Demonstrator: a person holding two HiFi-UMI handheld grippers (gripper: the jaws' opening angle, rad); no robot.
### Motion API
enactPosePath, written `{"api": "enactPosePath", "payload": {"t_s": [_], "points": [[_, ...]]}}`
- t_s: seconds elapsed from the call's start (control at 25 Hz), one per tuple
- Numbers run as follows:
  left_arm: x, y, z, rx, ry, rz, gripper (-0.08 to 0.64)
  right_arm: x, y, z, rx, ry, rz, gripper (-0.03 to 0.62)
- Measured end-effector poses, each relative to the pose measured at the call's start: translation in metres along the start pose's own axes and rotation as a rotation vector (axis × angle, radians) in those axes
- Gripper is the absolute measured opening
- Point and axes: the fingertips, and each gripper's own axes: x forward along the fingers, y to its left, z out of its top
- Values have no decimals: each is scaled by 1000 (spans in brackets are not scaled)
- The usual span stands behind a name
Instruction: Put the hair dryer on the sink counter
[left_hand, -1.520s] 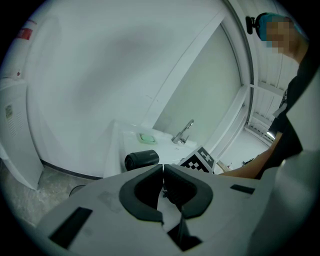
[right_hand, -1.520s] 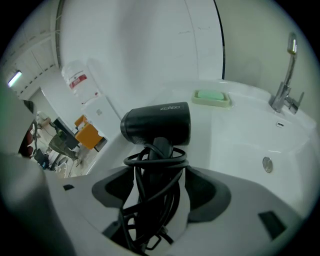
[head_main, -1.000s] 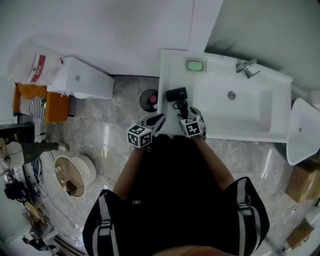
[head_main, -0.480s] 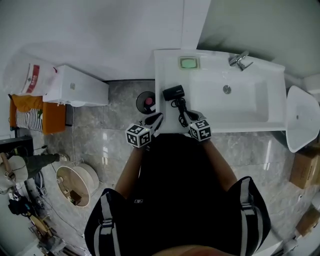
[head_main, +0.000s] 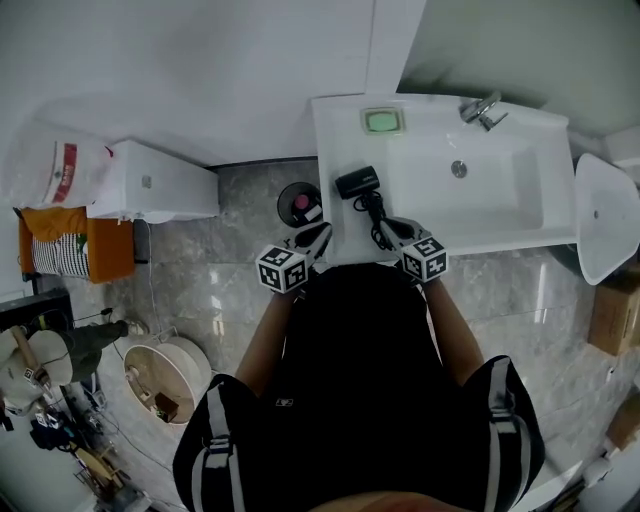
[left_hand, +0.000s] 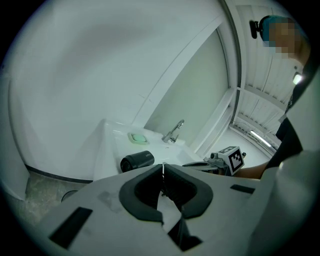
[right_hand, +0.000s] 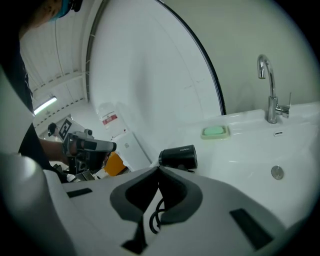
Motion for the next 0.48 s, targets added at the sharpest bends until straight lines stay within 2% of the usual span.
{"api": "enactPosePath", "payload": {"t_s": [0.48], "points": [[5, 14, -3, 32, 50, -83, 19, 9, 0, 6, 5, -40, -86, 58]]}}
